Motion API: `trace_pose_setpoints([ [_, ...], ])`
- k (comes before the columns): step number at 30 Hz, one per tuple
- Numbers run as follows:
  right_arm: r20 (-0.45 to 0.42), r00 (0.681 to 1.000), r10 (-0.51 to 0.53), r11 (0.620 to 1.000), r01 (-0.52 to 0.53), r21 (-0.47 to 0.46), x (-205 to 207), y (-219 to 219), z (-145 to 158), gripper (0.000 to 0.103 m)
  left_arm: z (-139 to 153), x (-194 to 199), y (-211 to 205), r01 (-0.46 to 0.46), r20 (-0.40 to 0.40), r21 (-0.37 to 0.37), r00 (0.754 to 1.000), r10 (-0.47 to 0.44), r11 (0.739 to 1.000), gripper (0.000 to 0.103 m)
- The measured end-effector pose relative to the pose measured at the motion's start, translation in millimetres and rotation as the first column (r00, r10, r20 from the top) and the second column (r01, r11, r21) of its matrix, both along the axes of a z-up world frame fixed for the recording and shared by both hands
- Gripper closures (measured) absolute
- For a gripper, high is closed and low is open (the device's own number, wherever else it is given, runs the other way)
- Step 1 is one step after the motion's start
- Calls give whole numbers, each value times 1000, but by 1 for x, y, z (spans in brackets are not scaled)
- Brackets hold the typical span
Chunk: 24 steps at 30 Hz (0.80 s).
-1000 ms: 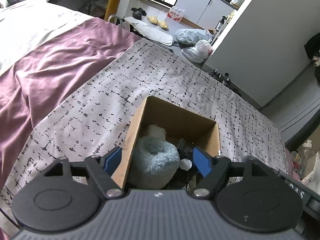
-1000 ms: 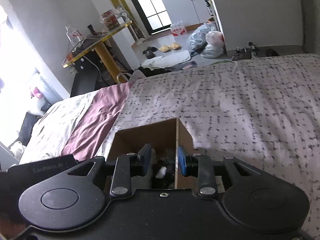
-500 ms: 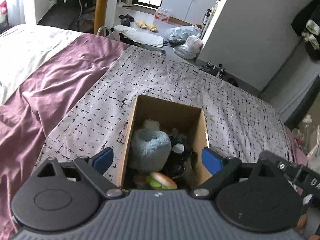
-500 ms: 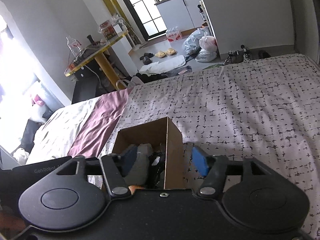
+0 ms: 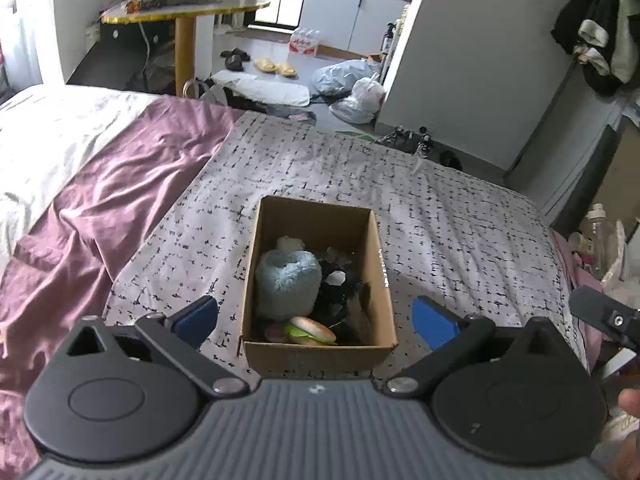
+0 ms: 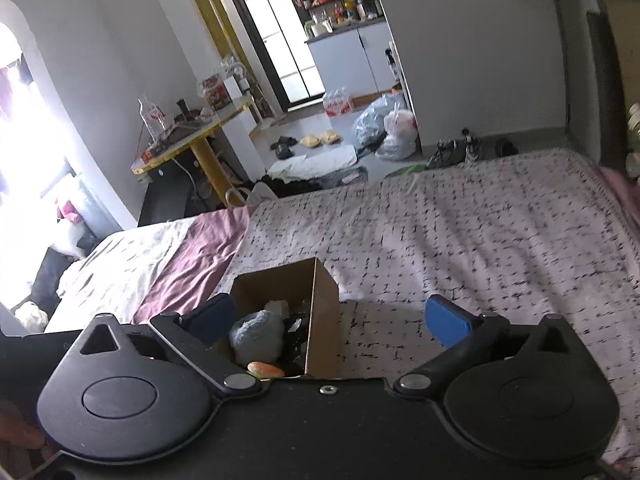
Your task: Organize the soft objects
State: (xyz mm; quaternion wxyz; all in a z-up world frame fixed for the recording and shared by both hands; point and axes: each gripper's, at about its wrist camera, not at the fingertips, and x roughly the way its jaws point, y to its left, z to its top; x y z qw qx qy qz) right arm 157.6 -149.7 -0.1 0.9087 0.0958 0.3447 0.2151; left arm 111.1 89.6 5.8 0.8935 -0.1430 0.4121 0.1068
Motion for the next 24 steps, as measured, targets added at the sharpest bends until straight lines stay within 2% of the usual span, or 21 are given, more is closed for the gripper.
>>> trace_pose_setpoints([
  [11, 25, 1000, -19, 999, 20, -26, -35, -21, 25, 0, 32, -37, -16, 40, 49, 34, 998, -42, 999, 0],
  [17, 26, 1000, -2, 997, 3, -76, -58, -21, 36, 0, 42, -61, -23, 67, 66, 50, 995, -71, 996, 0],
  [24, 84, 995, 48, 986, -34, -161, -95, -15, 45, 0, 61, -91, -33, 111, 105, 73, 987, -118, 991, 0],
])
